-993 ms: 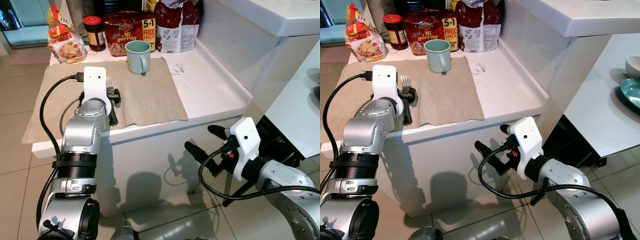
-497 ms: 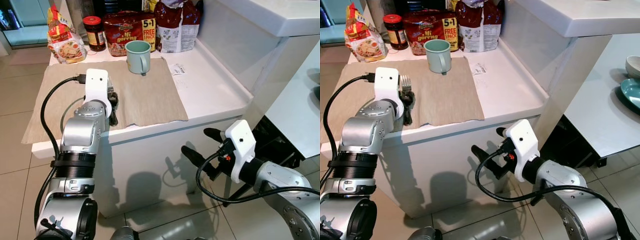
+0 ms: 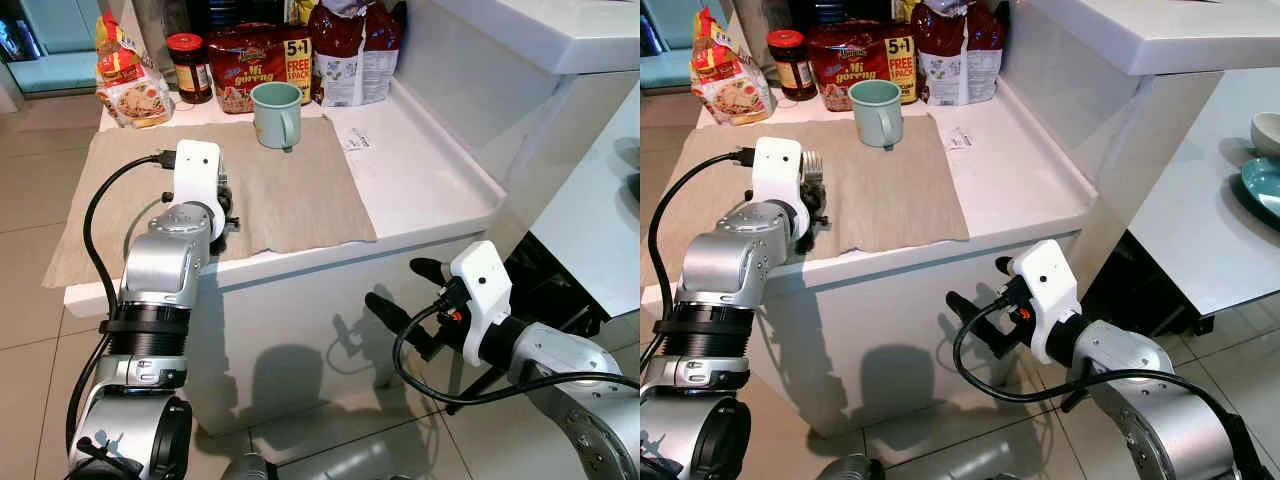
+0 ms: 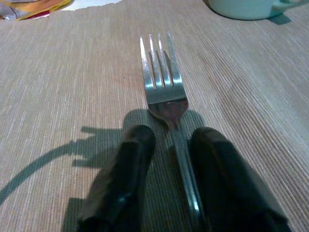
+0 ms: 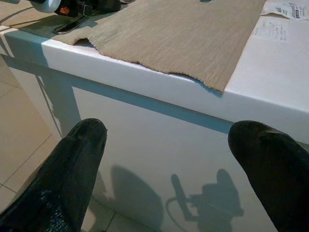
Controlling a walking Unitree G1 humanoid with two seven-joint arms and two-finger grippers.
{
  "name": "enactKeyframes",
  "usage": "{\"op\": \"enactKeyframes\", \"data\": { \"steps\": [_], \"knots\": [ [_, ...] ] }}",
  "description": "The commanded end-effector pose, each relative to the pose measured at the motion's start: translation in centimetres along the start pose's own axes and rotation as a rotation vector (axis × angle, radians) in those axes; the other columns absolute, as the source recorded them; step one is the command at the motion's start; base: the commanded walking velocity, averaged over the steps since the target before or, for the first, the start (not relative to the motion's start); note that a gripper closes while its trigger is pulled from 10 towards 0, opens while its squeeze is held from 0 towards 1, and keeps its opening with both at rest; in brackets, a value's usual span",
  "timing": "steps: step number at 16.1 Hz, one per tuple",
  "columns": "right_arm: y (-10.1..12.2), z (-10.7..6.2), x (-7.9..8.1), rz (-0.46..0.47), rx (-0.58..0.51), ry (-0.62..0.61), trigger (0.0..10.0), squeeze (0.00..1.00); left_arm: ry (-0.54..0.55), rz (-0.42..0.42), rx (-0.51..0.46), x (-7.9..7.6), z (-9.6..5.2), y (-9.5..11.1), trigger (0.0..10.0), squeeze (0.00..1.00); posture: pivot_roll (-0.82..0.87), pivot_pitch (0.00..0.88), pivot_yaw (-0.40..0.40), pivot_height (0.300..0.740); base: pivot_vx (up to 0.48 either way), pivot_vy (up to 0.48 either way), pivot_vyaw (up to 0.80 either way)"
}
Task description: Setting the table
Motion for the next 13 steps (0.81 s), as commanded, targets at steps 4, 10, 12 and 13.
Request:
{"op": "enactKeyframes", "data": {
  "steps": [4, 10, 12, 13],
  "knots": [
    [0.23, 0.08, -0.25, -0.02, -0.006, -0.004, 10.0, 0.0, -0.011, 0.014, 0.005, 0.07, -0.13, 0.17, 0.0, 0.0, -0.02, 0.0, -0.012, 0.74, 0.0, 0.0, 0.0],
    [0.27, 0.32, -0.44, -0.022, -0.008, -0.008, 10.0, 0.0, -0.031, 0.035, 0.036, -0.04, -0.04, -0.36, 0.0, 0.0, -0.01, 0.0, -0.009, 0.74, 0.0, 0.0, 0.0],
    [0.24, 0.38, -0.43, -0.023, -0.01, -0.011, 10.0, 0.0, -0.032, 0.033, 0.032, -0.05, -0.02, -0.3, 0.0, 0.0, -0.01, 0.0, -0.005, 0.74, 0.0, 0.0, 0.0],
    [0.3, 0.39, -0.5, -0.024, -0.015, -0.015, 10.0, 0.0, -0.028, 0.029, 0.013, 0.05, -0.07, 0.04, 0.0, 0.0, -0.01, 0.0, -0.005, 0.74, 0.0, 0.0, 0.0]
  ]
}}
Point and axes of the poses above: a point about 5 cm out from each wrist's last joint towards the gripper, its own z axis pointing out of the wrist towards the gripper, its own y axis along the axis of the wrist's last joint, x = y × z, the point moved 1 cm from there along z, pointing out of the wrist towards the gripper, and after that the axes turned 1 degree about -z, right-handed, at the moved point
